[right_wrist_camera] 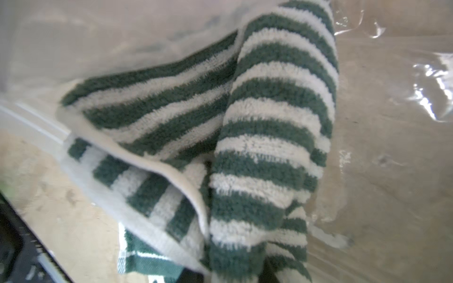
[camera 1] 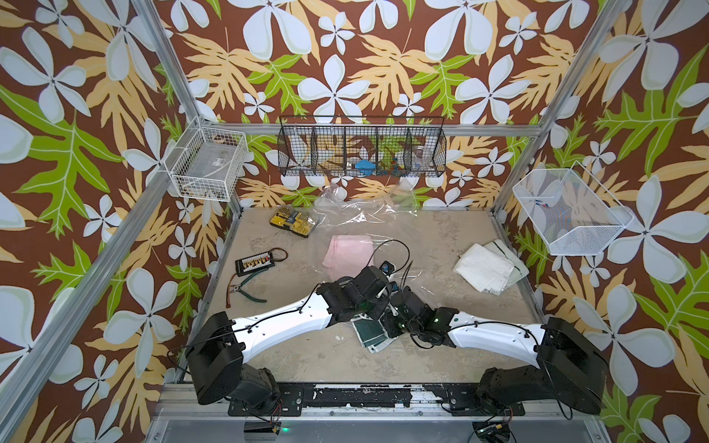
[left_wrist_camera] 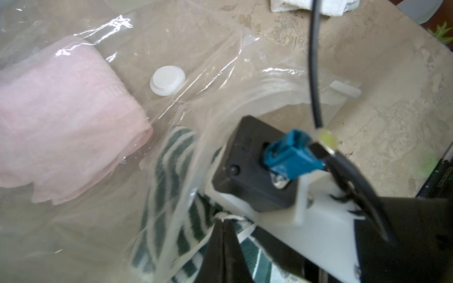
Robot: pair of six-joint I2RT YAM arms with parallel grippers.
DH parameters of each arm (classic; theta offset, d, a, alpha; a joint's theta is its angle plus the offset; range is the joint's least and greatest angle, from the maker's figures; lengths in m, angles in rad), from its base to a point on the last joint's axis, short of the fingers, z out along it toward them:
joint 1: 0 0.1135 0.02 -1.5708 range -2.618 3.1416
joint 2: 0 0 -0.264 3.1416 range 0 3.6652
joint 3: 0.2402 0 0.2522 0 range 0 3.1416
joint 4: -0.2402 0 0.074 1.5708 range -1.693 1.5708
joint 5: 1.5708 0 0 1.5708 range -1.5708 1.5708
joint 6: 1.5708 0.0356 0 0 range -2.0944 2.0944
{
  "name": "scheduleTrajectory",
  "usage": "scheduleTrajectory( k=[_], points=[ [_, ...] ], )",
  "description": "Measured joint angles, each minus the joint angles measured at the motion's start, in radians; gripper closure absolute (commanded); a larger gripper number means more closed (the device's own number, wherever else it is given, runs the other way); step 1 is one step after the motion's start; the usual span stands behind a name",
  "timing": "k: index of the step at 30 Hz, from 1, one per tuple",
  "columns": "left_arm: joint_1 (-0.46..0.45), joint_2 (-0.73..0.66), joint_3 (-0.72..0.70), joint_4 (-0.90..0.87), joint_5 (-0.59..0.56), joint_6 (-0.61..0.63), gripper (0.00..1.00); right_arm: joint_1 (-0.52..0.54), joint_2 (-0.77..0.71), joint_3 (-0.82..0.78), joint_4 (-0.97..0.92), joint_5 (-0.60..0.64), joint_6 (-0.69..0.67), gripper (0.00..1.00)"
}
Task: Place the folded towel into the vacuum bag
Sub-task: Place the towel in the vacuum bag.
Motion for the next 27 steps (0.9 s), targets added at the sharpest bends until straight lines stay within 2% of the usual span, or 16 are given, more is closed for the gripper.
scheduleTrajectory(
  k=[5, 9, 10, 12, 14, 16, 19, 22, 27],
  points=[
    [0.001, -0.001, -0.014, 0.008, 0.004, -0.006, 1.00, -0.098, -0.003, -0.031, 0.076, -0.048, 0.072, 0.84],
    [0.005, -0.026, -0.018, 0.000, 0.004, -0.006, 1.00, -0.137, -0.059, -0.064, 0.071, -0.086, 0.070, 0.80],
    [0.006, -0.036, -0.017, -0.004, 0.002, -0.006, 0.96, -0.146, -0.076, -0.077, 0.063, -0.099, 0.066, 0.75],
    [0.007, -0.058, -0.011, -0.024, -0.010, -0.002, 0.79, -0.161, -0.113, -0.103, 0.040, -0.101, 0.052, 0.56],
    [0.008, -0.090, -0.007, -0.047, -0.034, 0.001, 0.61, -0.167, -0.134, -0.108, -0.004, -0.094, 0.026, 0.42],
    [0.009, -0.126, -0.007, -0.074, -0.061, 0.002, 0.52, -0.164, -0.143, -0.101, -0.036, -0.093, -0.002, 0.33],
    [0.015, -0.148, -0.021, -0.092, -0.093, 0.013, 0.46, -0.131, -0.157, -0.085, -0.072, -0.062, -0.022, 0.22],
    [0.032, -0.137, -0.074, -0.113, -0.113, 0.025, 0.43, -0.046, -0.154, -0.048, -0.105, -0.021, -0.036, 0.17],
    [0.106, -0.134, -0.144, -0.118, -0.116, 0.032, 0.44, 0.089, -0.064, 0.019, -0.130, 0.087, -0.034, 0.11]
  ],
)
